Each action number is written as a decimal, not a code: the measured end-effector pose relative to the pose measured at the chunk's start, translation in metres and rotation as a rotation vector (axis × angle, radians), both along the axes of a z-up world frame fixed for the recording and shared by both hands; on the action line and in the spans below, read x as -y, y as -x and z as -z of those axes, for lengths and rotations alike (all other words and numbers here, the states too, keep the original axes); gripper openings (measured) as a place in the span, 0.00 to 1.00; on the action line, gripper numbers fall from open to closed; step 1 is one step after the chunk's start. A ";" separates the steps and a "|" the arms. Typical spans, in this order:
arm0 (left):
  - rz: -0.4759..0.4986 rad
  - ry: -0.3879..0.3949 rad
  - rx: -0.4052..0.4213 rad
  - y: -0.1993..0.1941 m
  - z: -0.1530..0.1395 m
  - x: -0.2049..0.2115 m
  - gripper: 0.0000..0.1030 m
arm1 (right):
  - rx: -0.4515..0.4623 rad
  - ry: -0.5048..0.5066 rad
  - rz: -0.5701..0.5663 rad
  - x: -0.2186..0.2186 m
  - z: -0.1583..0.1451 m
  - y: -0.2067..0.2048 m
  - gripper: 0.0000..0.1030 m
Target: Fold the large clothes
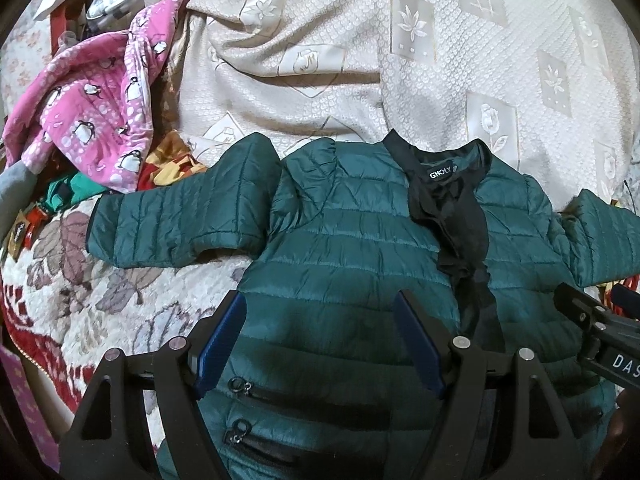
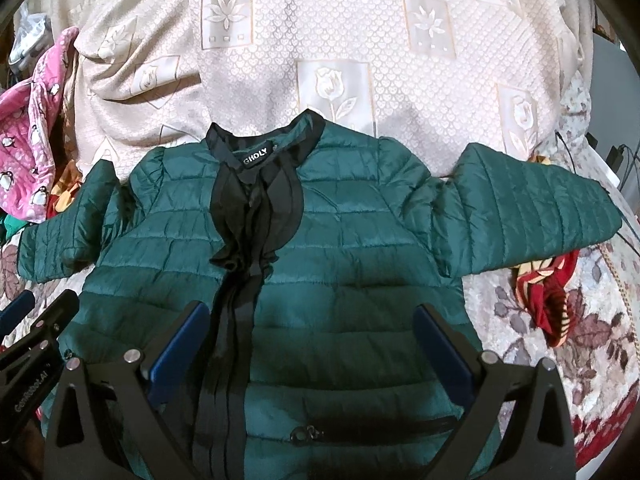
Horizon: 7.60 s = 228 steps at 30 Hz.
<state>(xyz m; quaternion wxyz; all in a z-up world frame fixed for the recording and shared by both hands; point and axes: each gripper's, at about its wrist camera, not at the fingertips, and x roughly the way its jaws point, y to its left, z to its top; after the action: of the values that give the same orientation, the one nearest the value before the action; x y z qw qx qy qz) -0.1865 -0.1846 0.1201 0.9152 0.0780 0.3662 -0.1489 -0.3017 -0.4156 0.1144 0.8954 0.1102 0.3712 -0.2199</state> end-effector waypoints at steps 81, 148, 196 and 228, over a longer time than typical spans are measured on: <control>-0.573 -0.009 -0.125 -0.265 0.086 -0.252 0.00 | -0.188 -0.073 -0.098 0.002 0.068 -0.103 1.00; 0.376 0.102 -0.281 -0.058 0.062 0.159 0.01 | -0.141 -0.078 0.121 0.123 0.066 -0.009 1.00; 0.063 0.122 -0.164 -0.106 0.033 -0.027 0.27 | 0.020 -0.013 0.012 0.119 0.040 -0.094 0.13; 0.033 -0.009 -0.117 -0.164 0.068 0.038 0.27 | -0.082 0.086 -0.318 0.025 0.077 -0.192 0.73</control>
<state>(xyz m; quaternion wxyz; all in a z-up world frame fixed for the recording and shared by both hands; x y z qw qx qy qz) -0.0230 -0.2225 0.0518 0.8893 0.0794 0.4184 -0.1667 -0.1096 -0.4410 0.0371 0.9070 0.0026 0.4103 -0.0952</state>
